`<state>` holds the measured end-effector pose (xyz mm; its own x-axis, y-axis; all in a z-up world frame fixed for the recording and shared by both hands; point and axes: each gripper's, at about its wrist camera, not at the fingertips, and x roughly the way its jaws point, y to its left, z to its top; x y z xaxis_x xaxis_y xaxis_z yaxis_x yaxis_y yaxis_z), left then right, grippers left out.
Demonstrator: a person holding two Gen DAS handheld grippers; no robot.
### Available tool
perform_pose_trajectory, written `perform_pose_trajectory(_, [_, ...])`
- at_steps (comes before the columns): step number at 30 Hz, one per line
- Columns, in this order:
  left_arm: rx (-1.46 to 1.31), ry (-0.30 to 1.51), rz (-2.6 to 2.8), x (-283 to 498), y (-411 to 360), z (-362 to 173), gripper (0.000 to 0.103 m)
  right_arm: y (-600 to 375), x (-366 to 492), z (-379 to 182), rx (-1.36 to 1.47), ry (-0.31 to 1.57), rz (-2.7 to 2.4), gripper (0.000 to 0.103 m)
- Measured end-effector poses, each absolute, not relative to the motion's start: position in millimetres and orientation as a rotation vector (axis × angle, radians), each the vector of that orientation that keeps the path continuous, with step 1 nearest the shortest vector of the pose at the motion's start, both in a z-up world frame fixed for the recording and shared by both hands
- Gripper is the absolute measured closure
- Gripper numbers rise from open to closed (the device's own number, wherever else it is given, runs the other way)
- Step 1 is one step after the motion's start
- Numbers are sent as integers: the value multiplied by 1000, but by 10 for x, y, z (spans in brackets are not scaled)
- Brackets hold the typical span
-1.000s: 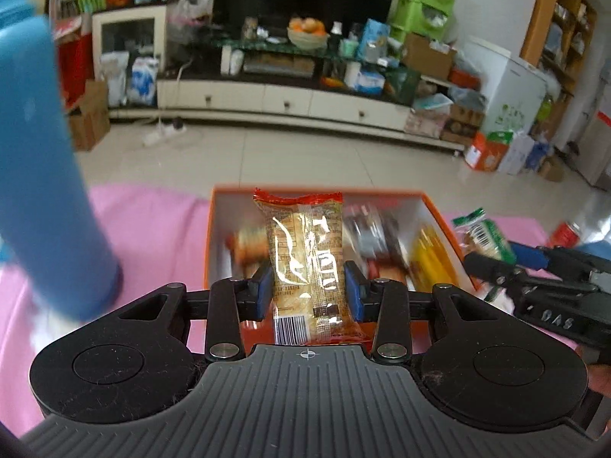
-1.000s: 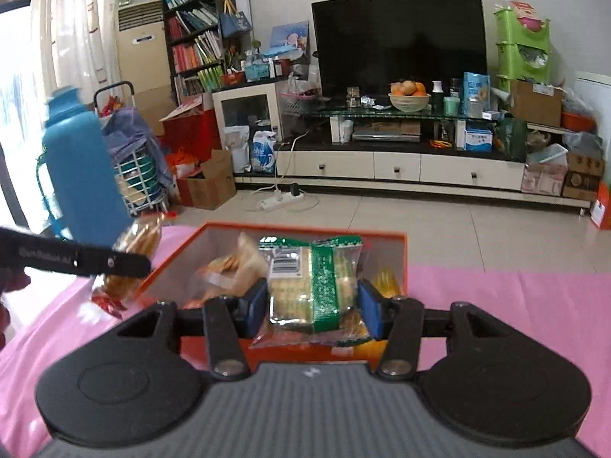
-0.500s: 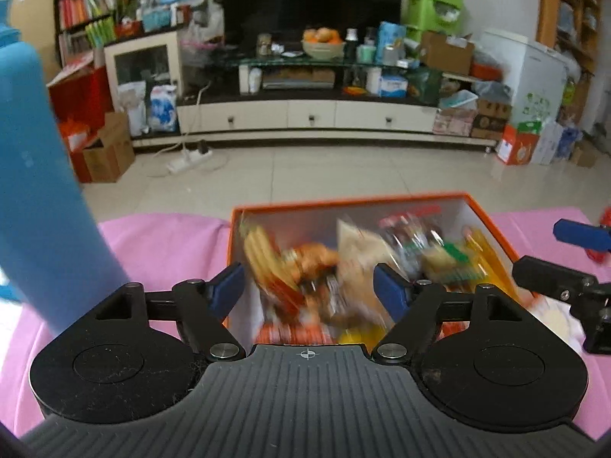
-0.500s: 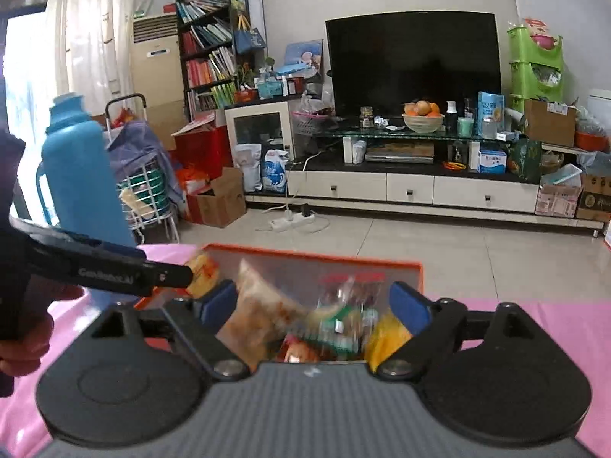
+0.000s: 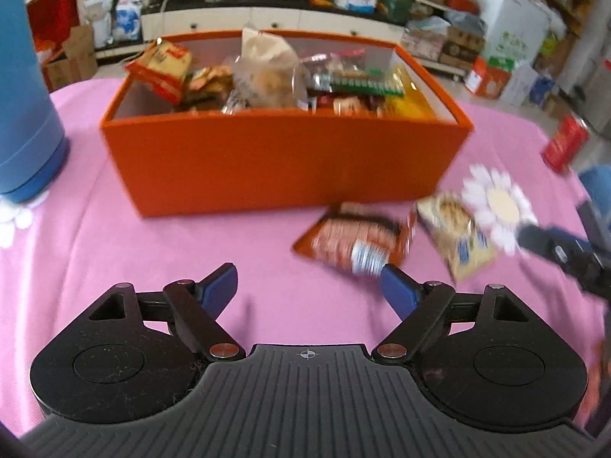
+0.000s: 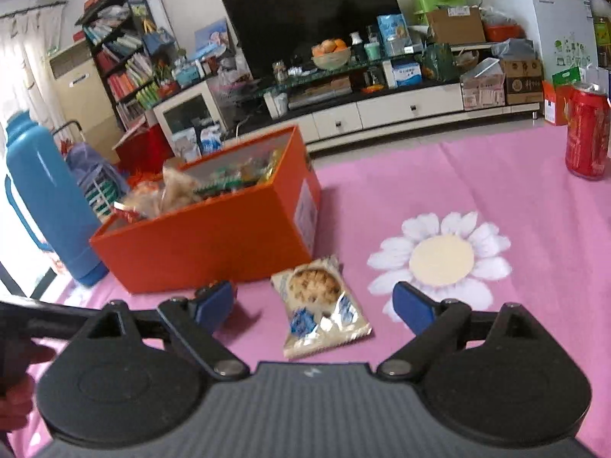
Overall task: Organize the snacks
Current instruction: 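Move both open tools down to the last two packets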
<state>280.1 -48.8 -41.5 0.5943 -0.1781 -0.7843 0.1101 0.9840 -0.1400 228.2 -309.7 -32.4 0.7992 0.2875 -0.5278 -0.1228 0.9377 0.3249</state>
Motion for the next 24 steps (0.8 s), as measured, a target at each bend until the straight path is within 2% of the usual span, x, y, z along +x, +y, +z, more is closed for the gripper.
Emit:
perform_pose_trajectory(4, [-97,926,-121,3166,-676,-509,49,-3198,2276,-317,288,605,210,10])
perform_pose_trajectory(6, [-96,961,-97,3361,-757,-616,66,-3229,2259,-315,308,604,208,10])
perform_pose_trajectory(9, [-143,979,-142,3410,-762,-706,78,-3287,2270,-296,321,598,210,10])
perform_pose_trajectory(16, [-71,999,-298,2884,-566,-682,80,-3265,2301,-350,318,633,212,10])
perform_pose_trajectory(20, [24,1005,-318,2641,-407,-658,75,-3191,2324,-402,291,656,222,10])
perform_pose_trajectory(22, [95,1021,-276,2548,-325,-646,79,-3173,2335,-425,295,667,226,10])
perform_pose_trajectory(23, [106,1020,-243,2527,-304,-618,76,-3171,2342,-431,299,671,229,10])
perform_pose_trajectory(24, [80,1009,-219,2488,-264,-560,62,-3174,2346,-437,303,675,232,10])
